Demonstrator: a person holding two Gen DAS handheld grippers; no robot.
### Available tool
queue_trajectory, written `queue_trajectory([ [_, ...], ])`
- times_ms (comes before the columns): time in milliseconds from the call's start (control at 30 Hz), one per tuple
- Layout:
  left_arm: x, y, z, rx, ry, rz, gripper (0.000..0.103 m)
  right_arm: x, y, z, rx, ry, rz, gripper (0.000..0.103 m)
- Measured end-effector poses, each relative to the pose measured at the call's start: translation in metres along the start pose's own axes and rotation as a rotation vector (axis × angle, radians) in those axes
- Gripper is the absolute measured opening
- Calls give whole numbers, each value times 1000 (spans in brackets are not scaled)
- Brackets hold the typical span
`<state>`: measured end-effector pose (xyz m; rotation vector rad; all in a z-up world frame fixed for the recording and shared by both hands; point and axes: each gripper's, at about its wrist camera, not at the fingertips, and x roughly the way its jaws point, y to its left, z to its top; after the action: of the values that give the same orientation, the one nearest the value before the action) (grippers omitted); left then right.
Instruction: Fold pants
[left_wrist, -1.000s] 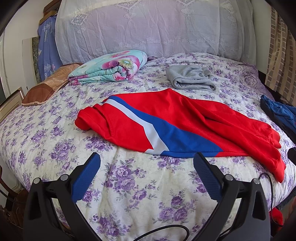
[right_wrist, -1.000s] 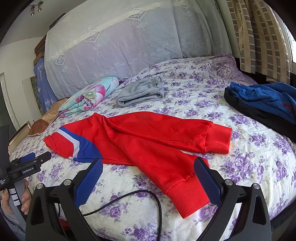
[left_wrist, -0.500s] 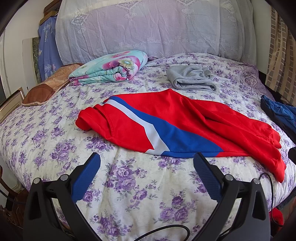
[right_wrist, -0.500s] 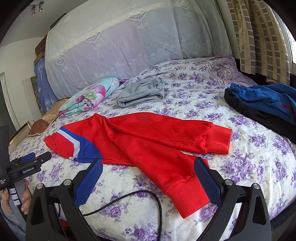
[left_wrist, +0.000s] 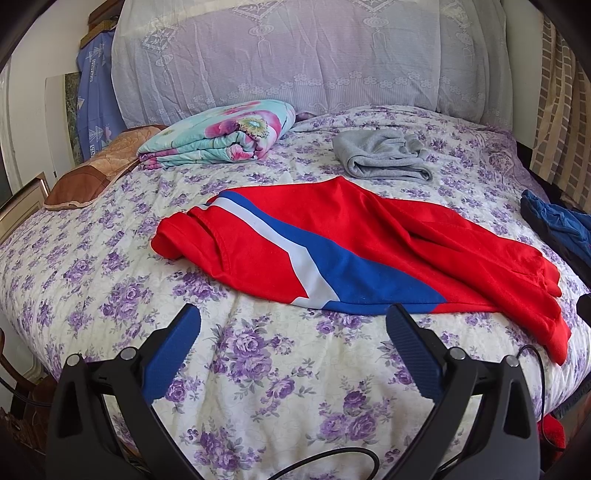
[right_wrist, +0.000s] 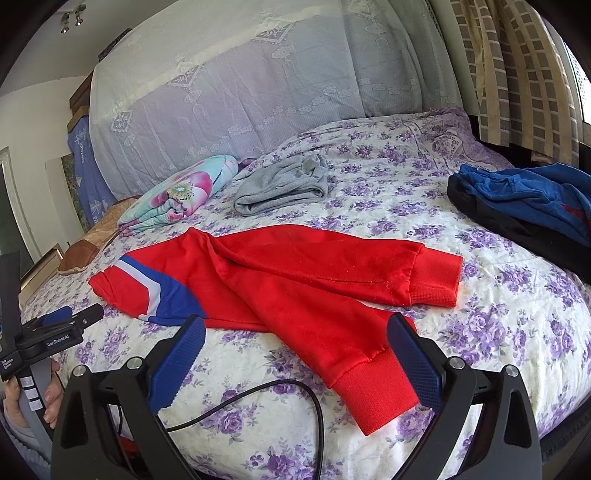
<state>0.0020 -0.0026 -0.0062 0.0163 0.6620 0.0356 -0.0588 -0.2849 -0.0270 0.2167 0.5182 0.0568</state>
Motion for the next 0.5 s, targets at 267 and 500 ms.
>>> queue_trajectory([
  [267, 0, 0, 0, 0, 1, 0, 98, 0, -1, -1, 0, 0, 3, 99],
  [500, 0, 1, 0, 0, 2, -1, 98, 0, -1, -1, 2, 1, 5, 99],
])
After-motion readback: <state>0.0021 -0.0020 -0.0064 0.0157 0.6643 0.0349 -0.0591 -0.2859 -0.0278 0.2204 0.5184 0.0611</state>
